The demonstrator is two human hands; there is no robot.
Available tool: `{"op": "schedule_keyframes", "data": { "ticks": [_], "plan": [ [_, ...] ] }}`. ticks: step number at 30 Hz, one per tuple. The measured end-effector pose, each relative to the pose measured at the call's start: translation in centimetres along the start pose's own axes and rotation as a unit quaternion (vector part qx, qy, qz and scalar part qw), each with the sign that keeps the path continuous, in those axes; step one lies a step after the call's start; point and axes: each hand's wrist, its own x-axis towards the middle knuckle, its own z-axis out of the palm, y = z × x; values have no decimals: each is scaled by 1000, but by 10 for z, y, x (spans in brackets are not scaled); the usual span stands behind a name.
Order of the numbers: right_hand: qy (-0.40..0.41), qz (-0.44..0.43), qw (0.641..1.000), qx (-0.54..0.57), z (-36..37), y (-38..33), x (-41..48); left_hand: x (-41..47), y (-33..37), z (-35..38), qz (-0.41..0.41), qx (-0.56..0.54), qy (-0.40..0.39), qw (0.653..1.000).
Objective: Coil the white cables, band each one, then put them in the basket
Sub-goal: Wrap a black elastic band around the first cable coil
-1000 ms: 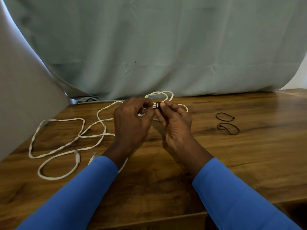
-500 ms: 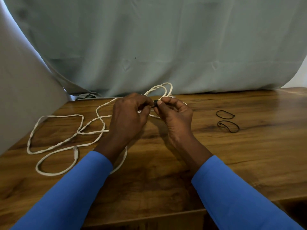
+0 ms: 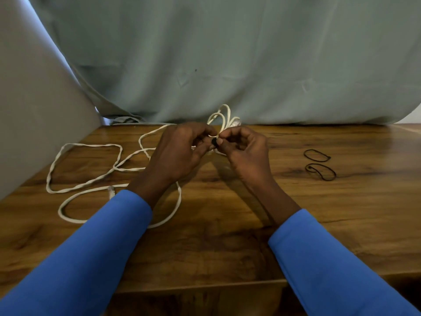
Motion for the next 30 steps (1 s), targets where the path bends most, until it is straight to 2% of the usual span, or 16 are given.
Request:
{"op": "schedule_keyframes", "data": {
  "ticks": [3, 8, 11, 15, 17, 21, 23, 27, 30],
  "plan": [
    [-29, 24, 999, 33, -2, 2, 1, -4, -10, 4, 3, -26, -23, 999],
    [-80, 53, 993, 72, -7, 3, 0, -10, -9, 14, -104, -201, 8, 974],
    [-96, 32, 994, 41, -5, 1, -4, -9, -8, 17, -170, -306, 29, 936],
    [-95, 23, 994, 57, -7, -1, -3, -10, -1, 15, -250, -430, 38, 867],
    [-99, 38, 992, 74, -9, -1, -2, -10, 1, 14, -269, -461, 32, 845],
    [-125, 100, 971, 178, -10, -1, -4, -11, -2, 11, -277, -471, 14, 837],
    [-138, 113, 964, 195, -12, -3, -5, -12, -2, 11, -280, -464, 19, 840],
    [-81, 80, 987, 110, -12, -3, -4, -14, -2, 17, -278, -456, 36, 845],
    [-40, 51, 996, 61, -10, 2, -3, -13, 0, 20, -266, -431, 52, 861]
  ]
}}
